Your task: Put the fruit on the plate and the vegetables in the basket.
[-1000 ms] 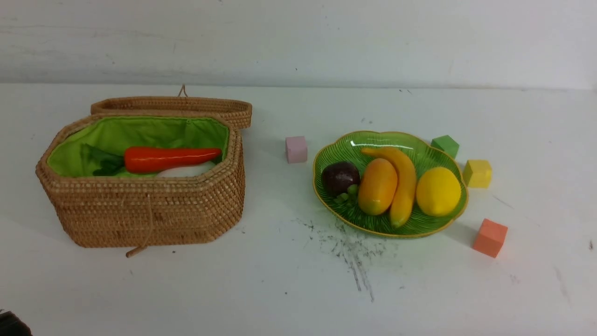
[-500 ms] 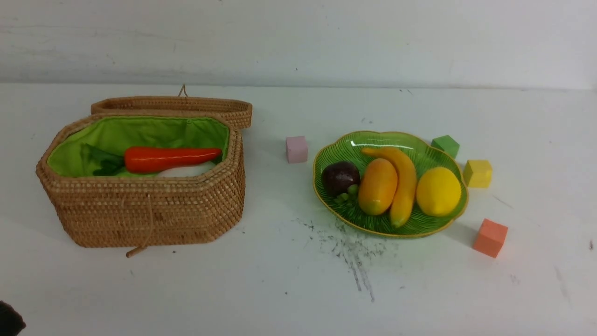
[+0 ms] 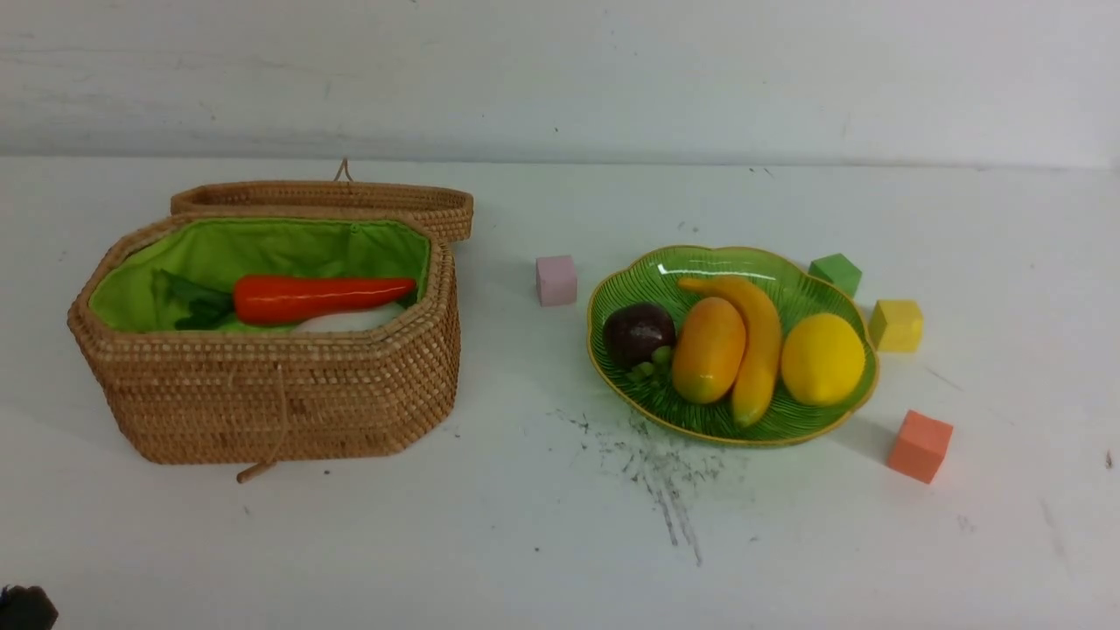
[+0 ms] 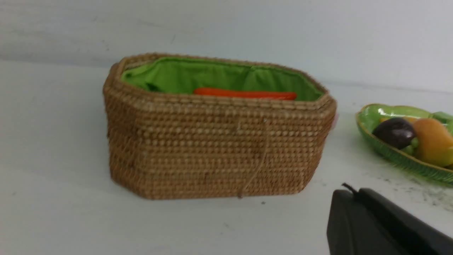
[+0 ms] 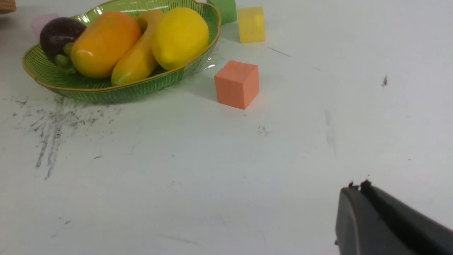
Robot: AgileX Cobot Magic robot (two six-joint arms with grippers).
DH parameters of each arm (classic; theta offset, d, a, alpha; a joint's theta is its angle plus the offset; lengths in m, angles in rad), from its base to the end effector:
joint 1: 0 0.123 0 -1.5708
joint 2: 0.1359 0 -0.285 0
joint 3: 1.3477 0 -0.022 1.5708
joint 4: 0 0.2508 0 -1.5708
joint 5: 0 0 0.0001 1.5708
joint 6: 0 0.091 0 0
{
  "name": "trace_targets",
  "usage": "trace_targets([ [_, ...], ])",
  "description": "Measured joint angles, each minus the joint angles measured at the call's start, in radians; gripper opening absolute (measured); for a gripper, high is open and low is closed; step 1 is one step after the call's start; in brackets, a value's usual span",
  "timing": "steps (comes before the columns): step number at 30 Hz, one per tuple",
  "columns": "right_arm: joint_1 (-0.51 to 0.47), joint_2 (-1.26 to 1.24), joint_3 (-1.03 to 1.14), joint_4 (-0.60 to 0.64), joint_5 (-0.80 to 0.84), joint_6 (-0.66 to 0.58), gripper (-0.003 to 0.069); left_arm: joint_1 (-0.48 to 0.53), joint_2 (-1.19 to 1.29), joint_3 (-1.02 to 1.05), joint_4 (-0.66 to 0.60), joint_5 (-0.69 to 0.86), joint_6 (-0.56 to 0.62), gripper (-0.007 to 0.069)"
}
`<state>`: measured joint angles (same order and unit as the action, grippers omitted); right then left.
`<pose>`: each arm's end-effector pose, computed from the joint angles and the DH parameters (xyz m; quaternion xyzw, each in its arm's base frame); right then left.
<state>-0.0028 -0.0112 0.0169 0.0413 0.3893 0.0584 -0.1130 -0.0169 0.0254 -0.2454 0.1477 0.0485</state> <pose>0.0521 0.0013 0.1732 0.0355 0.8063 0.0340 0.5895 0.0553 -0.0096 0.1925 -0.0174 0.7294 -0.1176 0.6737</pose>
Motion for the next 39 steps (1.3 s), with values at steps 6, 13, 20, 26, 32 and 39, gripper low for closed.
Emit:
trace_targets([
  [6,-0.001,0.0,0.0,0.001,0.0,0.0,0.0002,0.022,0.0,0.004,0.083,0.205,-0.114,-0.0013],
  [13,-0.001,0.0,0.0,0.002,0.0,0.0,0.0003,0.022,0.0,0.004,0.121,0.227,-0.231,-0.0013],
  [20,-0.001,0.0,0.0,0.001,0.0,0.0,0.0003,0.022,0.0,0.004,0.121,0.226,-0.24,-0.0013],
  [26,-0.001,0.0,0.0,0.001,0.0,0.0,0.0005,0.022,0.0,0.004,0.123,0.225,-0.24,-0.0013],
  [32,-0.001,0.0,0.0,0.001,0.0,-0.001,0.001,0.022,0.0,0.004,0.123,0.225,-0.24,-0.0013],
  [39,-0.001,0.0,0.0,0.001,0.0,-0.001,0.0018,0.022,0.0,0.004,0.123,0.224,-0.24,-0.0013],
])
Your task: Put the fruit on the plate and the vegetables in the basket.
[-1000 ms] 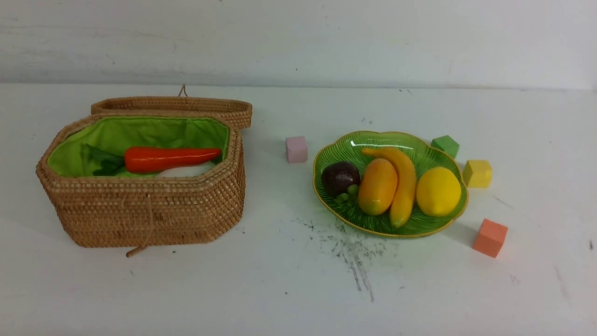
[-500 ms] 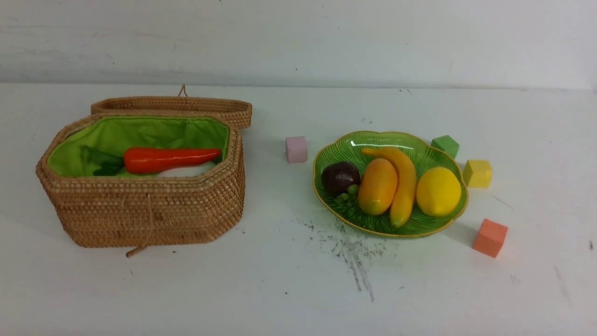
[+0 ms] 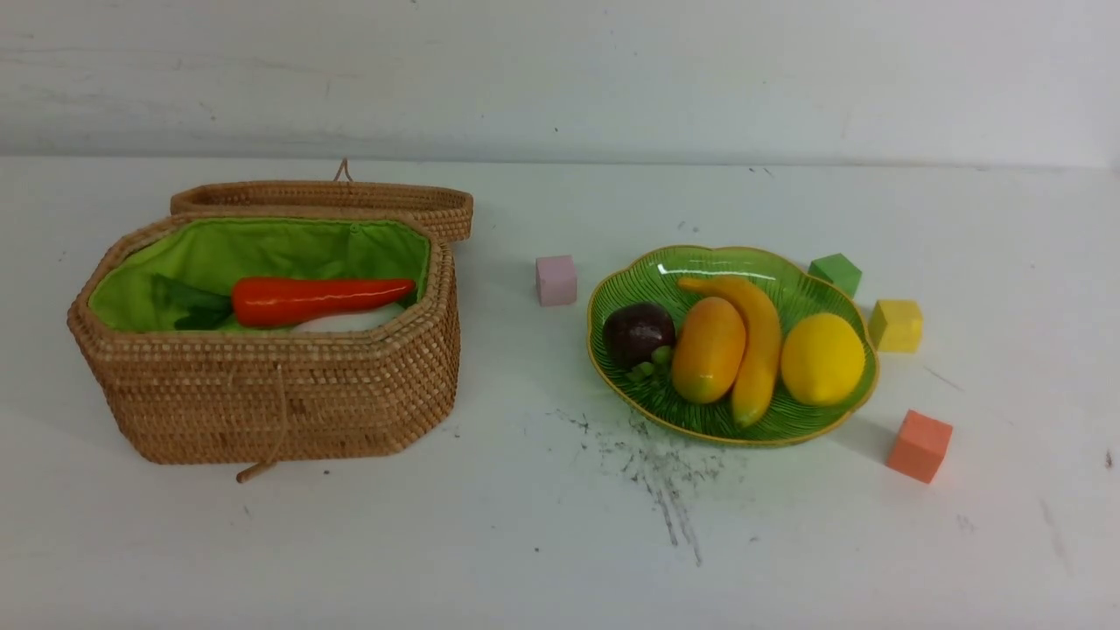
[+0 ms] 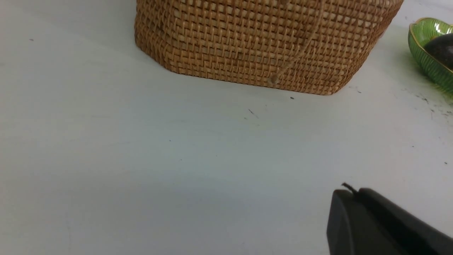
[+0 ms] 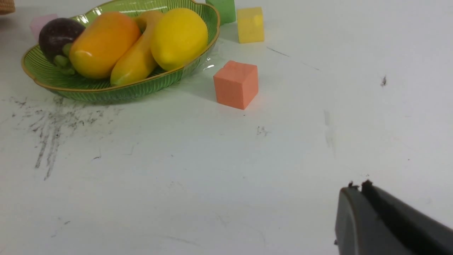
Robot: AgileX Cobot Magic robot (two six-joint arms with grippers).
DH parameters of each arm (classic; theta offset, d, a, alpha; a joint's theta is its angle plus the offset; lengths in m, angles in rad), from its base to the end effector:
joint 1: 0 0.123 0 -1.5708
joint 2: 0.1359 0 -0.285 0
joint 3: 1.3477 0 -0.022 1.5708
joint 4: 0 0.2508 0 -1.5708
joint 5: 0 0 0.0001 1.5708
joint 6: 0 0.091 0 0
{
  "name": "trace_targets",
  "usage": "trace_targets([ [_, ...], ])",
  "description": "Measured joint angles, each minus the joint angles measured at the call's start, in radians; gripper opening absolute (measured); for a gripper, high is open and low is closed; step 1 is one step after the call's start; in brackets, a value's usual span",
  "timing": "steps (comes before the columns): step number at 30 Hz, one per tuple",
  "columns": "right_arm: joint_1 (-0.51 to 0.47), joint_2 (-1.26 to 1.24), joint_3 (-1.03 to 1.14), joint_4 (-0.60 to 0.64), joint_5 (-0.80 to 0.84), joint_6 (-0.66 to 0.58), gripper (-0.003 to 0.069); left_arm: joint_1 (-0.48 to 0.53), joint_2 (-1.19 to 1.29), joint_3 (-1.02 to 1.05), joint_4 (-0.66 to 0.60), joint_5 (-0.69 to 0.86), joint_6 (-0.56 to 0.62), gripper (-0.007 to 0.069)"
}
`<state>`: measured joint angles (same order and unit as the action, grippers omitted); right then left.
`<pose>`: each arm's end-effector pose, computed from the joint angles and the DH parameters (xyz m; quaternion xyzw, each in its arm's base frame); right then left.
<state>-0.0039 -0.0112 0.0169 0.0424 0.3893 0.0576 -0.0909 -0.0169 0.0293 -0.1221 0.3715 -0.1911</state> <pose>0.0521 0.0013 0.1732 0.0359 0.8062 0.0339 0.5895 0.0519 -0.0088 0.1711 -0.0727 0.7997 -0.1345 0.5806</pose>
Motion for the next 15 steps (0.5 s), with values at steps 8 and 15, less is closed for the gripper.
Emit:
trace_targets([
  [8,0.0,0.0,0.0,0.0,0.0,0.0,0.003,0.0,0.0,0.0,0.0,0.0,0.0,-0.0013],
  [15,0.0,0.0,0.0,0.0,0.0,0.0,0.0039,0.0,0.0,0.0,0.0,0.0,0.0,-0.0013],
])
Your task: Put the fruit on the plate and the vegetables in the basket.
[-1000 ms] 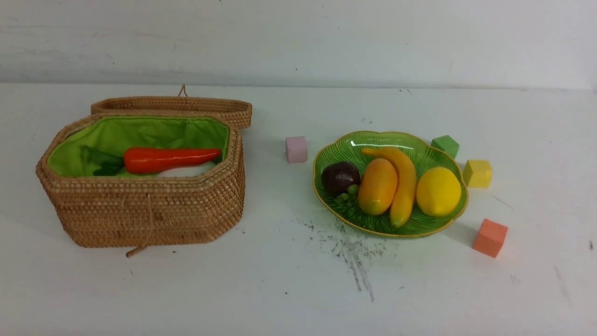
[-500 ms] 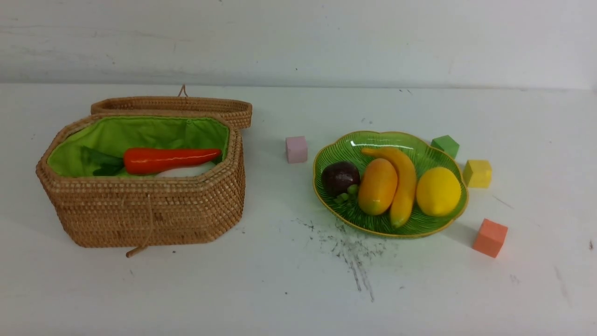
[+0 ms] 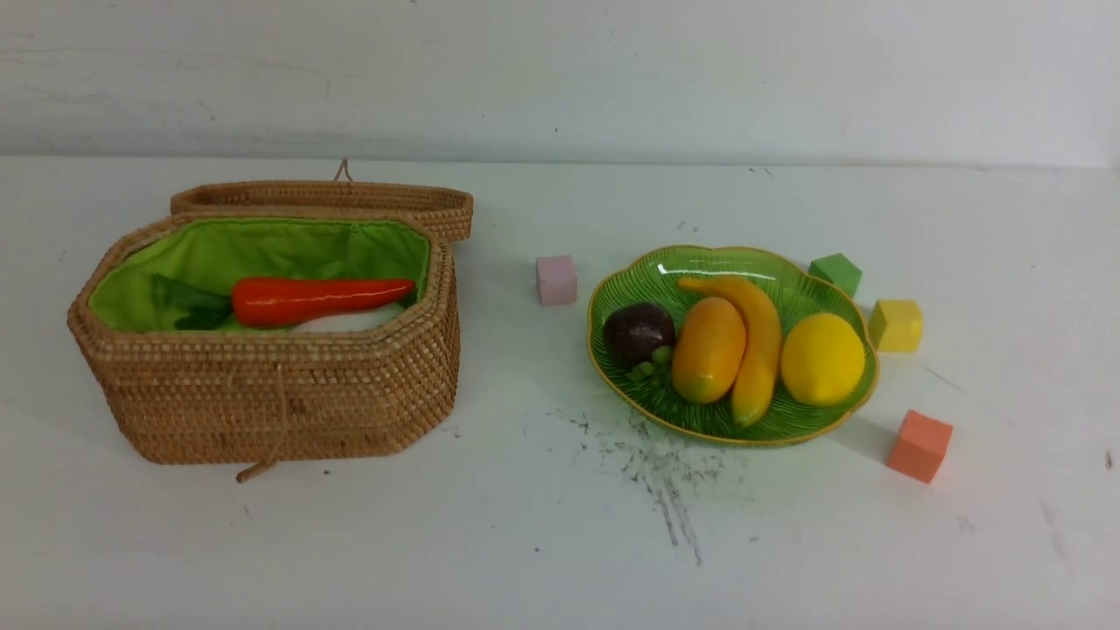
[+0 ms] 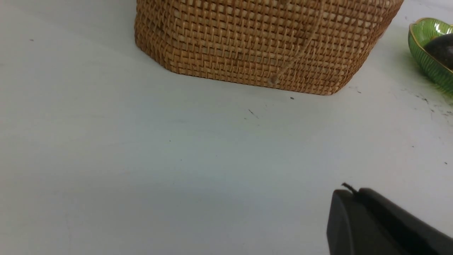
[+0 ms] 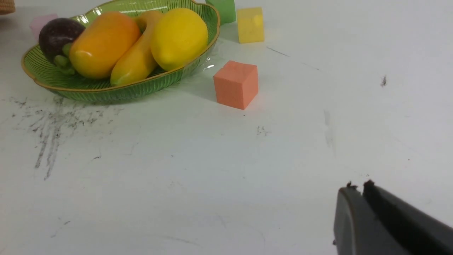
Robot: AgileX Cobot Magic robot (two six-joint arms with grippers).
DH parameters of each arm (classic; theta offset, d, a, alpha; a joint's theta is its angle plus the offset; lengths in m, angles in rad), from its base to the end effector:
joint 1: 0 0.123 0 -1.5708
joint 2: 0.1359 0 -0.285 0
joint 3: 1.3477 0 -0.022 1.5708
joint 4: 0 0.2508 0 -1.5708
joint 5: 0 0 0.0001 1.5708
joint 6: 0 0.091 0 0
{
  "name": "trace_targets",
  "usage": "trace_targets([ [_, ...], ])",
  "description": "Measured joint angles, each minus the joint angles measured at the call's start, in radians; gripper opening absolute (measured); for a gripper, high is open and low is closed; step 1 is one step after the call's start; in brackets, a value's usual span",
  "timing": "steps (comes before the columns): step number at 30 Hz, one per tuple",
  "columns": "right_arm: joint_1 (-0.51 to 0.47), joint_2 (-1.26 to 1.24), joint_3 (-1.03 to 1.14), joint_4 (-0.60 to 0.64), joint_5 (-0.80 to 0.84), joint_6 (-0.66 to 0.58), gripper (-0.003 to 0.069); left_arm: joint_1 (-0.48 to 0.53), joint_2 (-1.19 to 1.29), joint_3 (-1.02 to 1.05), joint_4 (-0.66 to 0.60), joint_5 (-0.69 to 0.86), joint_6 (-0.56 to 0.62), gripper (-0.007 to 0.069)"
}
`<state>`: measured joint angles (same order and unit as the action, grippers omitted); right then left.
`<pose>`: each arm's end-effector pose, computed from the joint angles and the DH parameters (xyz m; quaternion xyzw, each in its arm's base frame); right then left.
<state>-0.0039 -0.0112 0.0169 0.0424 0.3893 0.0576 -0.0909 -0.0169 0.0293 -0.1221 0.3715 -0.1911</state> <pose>0.0521 0.0013 0.1732 0.0359 0.8062 0.0339 0.5895 0.0519 -0.0088 0.1711 -0.0727 0.7997 -0.1345 0.5806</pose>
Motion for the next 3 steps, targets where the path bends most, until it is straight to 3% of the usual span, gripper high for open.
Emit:
trace_targets([
  [3,0.0,0.0,0.0,0.0,0.0,0.0,0.0041,0.0,0.0,0.0,0.0,0.0,0.0,-0.0012],
])
